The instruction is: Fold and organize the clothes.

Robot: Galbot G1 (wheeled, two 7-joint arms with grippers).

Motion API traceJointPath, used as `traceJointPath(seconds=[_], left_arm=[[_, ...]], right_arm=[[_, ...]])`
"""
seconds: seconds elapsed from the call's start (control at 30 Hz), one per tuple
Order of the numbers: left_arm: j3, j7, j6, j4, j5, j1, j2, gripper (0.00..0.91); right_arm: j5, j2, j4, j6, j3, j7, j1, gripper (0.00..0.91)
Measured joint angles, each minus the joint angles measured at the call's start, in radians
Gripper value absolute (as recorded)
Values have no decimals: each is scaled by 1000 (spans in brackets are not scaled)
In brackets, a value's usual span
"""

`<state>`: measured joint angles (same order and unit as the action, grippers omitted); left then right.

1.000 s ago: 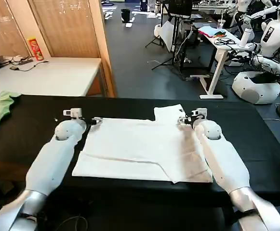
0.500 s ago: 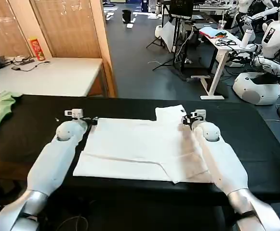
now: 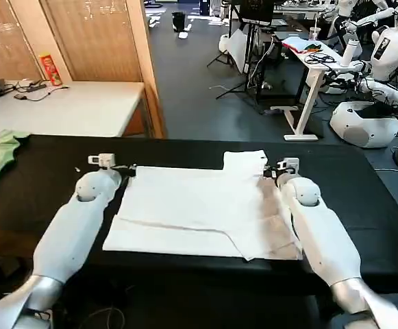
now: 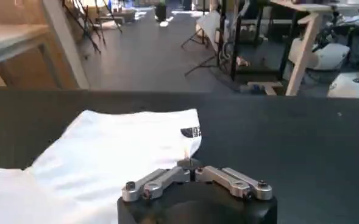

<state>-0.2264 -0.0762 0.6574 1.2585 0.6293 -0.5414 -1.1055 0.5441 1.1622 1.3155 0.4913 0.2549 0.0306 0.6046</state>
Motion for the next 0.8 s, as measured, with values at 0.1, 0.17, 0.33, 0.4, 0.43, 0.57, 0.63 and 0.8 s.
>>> traceJointPath(seconds=[0.1,0.17,0.33,0.4,0.43,0.57,0.63,0.8], left_arm=[[-13,-9,16,69,36,-36,33,156],[-24,-17,23,124,51,-69,57,156],[-67,-29,44,301,77,-192,128,156],[-87,-30,47,370,83,-252,158,156],[-97,-30,48,398,85,-279,172,156],[-134,-36,55,501,90,-380,221,156],[-149,-44,60,547,95,-426,240,166],[-187,-50,62,638,89,-523,282,166]], right_arm=[[19,-31,100,9,15,-1,61,10],[33,-58,174,18,31,0,112,10],[33,-111,330,41,61,10,226,10],[29,-131,386,58,76,24,274,10],[27,-139,411,65,83,30,295,20],[24,-167,505,96,111,43,382,10],[24,-177,543,110,121,51,422,10],[9,-189,628,163,152,62,517,10]])
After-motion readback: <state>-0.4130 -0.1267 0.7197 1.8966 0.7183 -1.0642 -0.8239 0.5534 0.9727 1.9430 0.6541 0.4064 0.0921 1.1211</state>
